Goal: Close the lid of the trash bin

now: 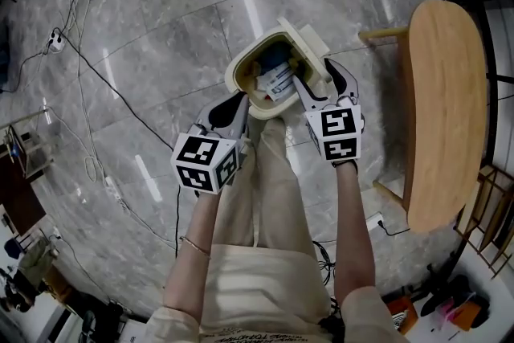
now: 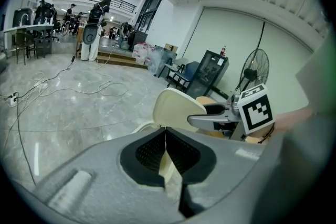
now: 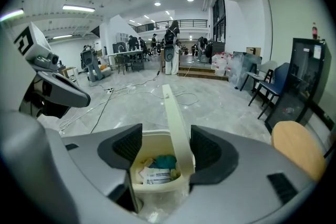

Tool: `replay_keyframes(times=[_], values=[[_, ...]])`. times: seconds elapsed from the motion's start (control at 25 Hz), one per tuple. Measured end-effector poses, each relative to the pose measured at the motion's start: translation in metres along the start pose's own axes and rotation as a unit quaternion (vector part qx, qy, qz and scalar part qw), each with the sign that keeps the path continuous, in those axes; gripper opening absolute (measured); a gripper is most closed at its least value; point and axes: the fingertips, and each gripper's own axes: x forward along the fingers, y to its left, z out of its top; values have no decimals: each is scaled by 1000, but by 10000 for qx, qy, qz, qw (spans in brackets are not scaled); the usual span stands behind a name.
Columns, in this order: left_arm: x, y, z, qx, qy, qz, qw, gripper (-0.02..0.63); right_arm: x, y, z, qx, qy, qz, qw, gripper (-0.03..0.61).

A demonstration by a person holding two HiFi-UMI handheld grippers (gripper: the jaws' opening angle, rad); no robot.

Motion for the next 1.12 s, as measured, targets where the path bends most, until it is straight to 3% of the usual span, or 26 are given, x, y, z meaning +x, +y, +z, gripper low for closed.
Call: replay_keyframes(times=[0.44,1.12], values=[[-24,26,-27,-85,130,-159,9998,23,5,53,-16,-198,201,23,9996,285],[-31,39,-79,-78,666,-918,9935,23,27,106,-52,-139,463,-84,9988,285]])
